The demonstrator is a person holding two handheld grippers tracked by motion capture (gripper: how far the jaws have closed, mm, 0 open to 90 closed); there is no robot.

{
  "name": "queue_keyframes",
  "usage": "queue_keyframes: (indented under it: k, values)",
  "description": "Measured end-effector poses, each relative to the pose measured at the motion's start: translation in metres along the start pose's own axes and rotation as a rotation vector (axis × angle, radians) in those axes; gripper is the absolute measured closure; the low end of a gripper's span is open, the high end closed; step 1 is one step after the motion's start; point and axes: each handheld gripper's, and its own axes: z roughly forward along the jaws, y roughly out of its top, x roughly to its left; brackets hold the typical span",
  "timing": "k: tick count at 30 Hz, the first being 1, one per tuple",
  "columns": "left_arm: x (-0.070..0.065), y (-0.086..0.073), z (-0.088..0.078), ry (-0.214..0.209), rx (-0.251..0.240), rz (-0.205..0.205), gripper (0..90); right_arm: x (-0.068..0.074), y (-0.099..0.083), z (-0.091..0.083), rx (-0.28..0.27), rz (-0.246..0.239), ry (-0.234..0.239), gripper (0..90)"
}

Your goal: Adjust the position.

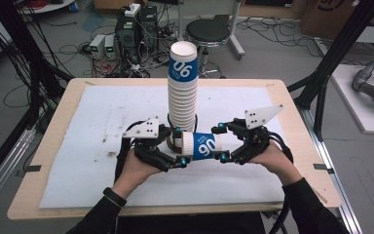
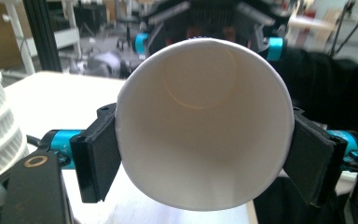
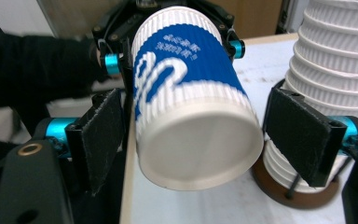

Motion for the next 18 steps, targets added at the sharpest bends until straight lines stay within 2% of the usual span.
queue_keyframes:
  k: [3,7,12,13,18]
  values:
    - [0.000,0.000,0.002,0.001,0.026,0.008,21.5,0.004,0.002,0.003,0.086,-0.056,-0.034,20.3]
    - [-0.001,0.000,0.005,-0.002,0.045,0.013,21.5,0.006,0.001,0.011,0.158,-0.076,-0.036,20.3]
    - [-0.002,0.000,0.006,-0.008,0.031,0.006,21.5,0.006,-0.001,0.016,0.159,-0.065,-0.040,22.1]
    - [-0.002,0.000,0.006,-0.005,0.031,0.009,21.5,0.004,-0.002,0.017,0.153,-0.064,-0.026,27.0]
    - [-0.002,-0.001,0.005,-0.004,0.008,0.006,19.3,0.001,-0.005,0.017,0.139,-0.061,0.008,28.5]
